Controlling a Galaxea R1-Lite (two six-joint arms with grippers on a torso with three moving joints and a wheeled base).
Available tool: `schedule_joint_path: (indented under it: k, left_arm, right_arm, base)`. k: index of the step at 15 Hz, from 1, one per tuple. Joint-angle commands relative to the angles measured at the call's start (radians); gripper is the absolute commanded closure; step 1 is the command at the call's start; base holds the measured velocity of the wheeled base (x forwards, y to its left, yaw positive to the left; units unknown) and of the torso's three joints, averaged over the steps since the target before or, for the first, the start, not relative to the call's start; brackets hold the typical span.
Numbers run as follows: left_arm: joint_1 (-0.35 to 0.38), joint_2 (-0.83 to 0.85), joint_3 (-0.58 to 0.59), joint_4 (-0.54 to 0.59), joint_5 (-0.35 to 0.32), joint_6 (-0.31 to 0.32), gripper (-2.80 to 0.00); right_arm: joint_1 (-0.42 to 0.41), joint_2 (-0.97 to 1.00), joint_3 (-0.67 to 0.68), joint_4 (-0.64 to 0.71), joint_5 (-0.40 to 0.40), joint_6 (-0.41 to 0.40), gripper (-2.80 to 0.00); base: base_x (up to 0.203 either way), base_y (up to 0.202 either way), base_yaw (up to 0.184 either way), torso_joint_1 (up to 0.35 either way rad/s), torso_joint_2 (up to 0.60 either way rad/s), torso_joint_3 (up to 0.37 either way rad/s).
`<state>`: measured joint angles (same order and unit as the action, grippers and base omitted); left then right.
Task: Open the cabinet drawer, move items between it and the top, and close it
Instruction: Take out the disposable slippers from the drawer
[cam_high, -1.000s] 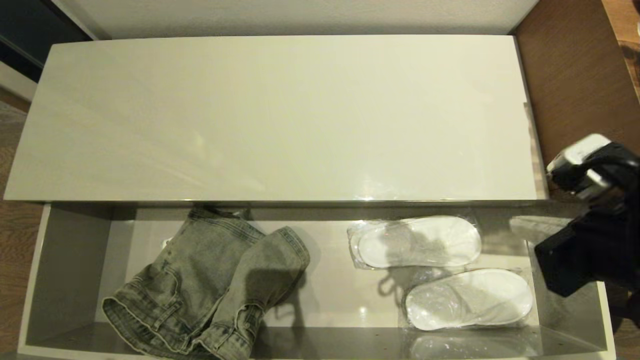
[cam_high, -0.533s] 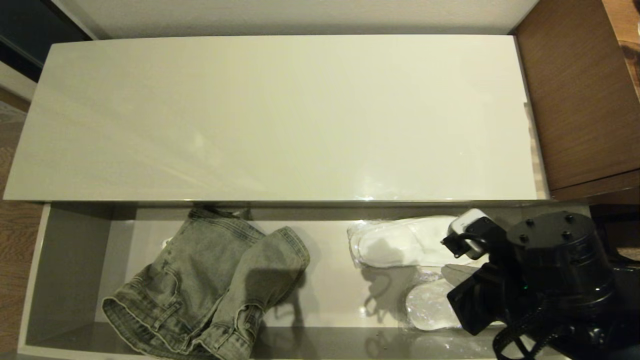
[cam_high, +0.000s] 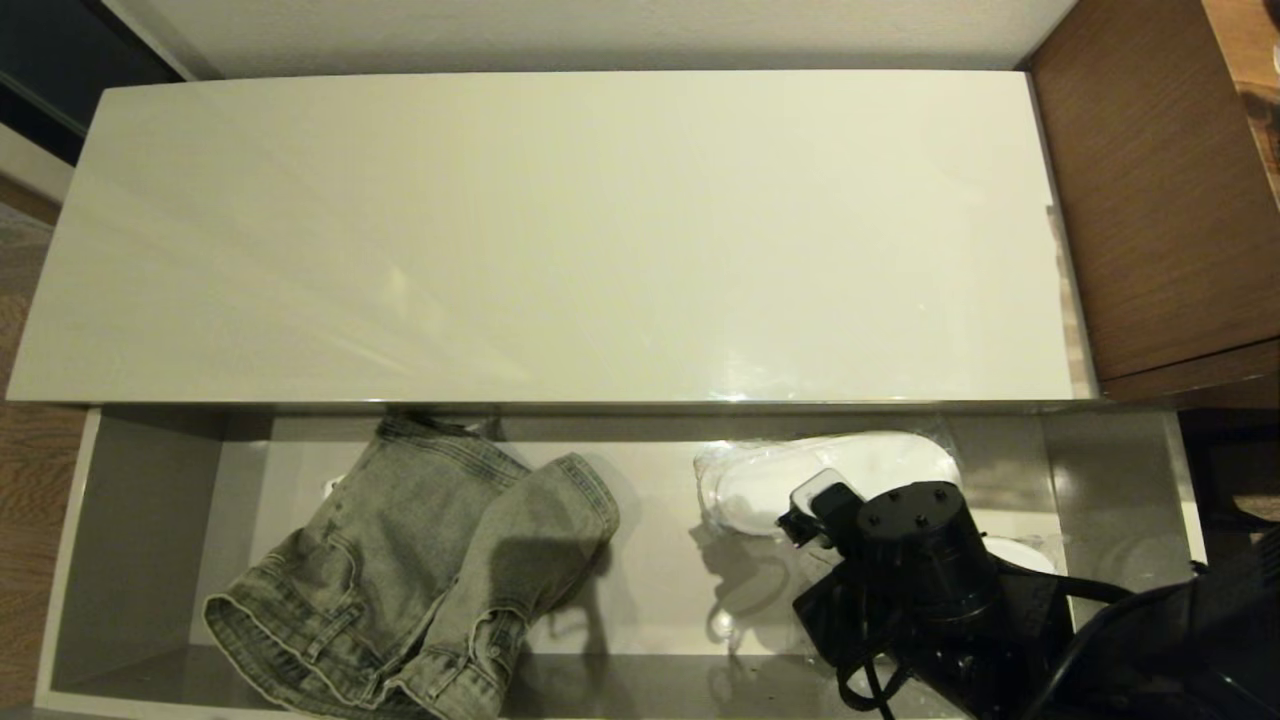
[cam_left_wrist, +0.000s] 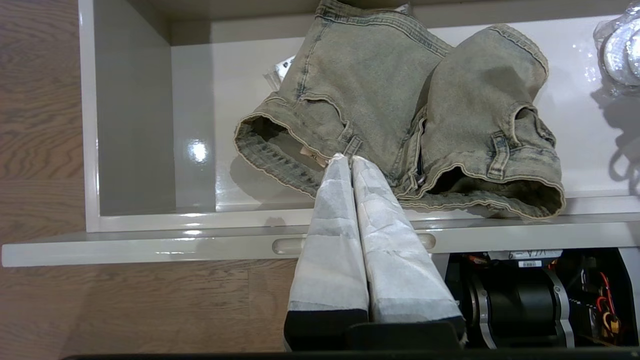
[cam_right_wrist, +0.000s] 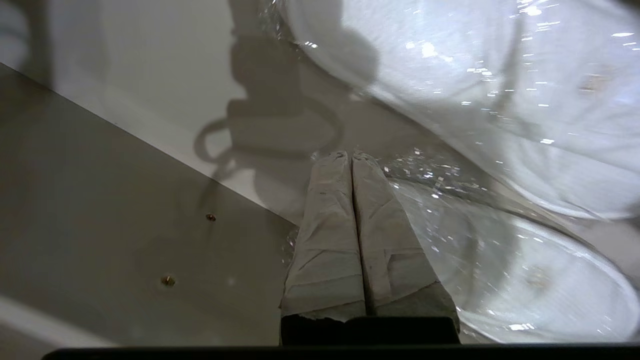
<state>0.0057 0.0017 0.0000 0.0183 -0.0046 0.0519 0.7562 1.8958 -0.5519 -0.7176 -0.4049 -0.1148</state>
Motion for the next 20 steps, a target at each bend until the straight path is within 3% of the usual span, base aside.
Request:
schedule_joint_path:
  k: [1, 6, 7, 12, 14, 20]
  left_arm:
    - [0.000, 0.000, 0.000, 0.000, 0.000, 0.000, 0.00]
    - [0.000, 0.000, 0.000, 0.000, 0.000, 0.000, 0.00]
    - [0.000, 0.000, 0.000, 0.000, 0.000, 0.000, 0.00]
    - [0.000, 0.000, 0.000, 0.000, 0.000, 0.000, 0.00]
    - [0.000, 0.000, 0.000, 0.000, 0.000, 0.000, 0.00]
    - [0.000, 0.000, 0.000, 0.000, 0.000, 0.000, 0.00]
  right_arm:
    - [0.002, 0.108, 0.013, -0.089, -0.006, -0.029, 0.00]
    - [-0.014, 0.224, 0.027, -0.235, -0.006, -0.078, 0.00]
    - [-0.021, 0.239, 0.029, -0.260, -0.007, -0.085, -2.80]
    - [-0.070, 0.293, 0.085, -0.390, -0.014, -0.138, -2.80]
    - [-0.070, 0.283, 0.117, -0.406, -0.049, -0.208, -2.80]
    - [-0.082, 0.286, 0.119, -0.411, -0.063, -0.254, -2.80]
  base:
    - [0.000, 0.000, 0.000, 0.000, 0.00, 0.000]
    - [0.000, 0.000, 0.000, 0.000, 0.00, 0.000]
    - [0.000, 0.000, 0.000, 0.000, 0.00, 0.000]
    - [0.000, 0.000, 0.000, 0.000, 0.00, 0.000]
    - [0.000, 0.000, 0.000, 0.000, 0.00, 0.000]
    - [0.000, 0.000, 0.000, 0.000, 0.00, 0.000]
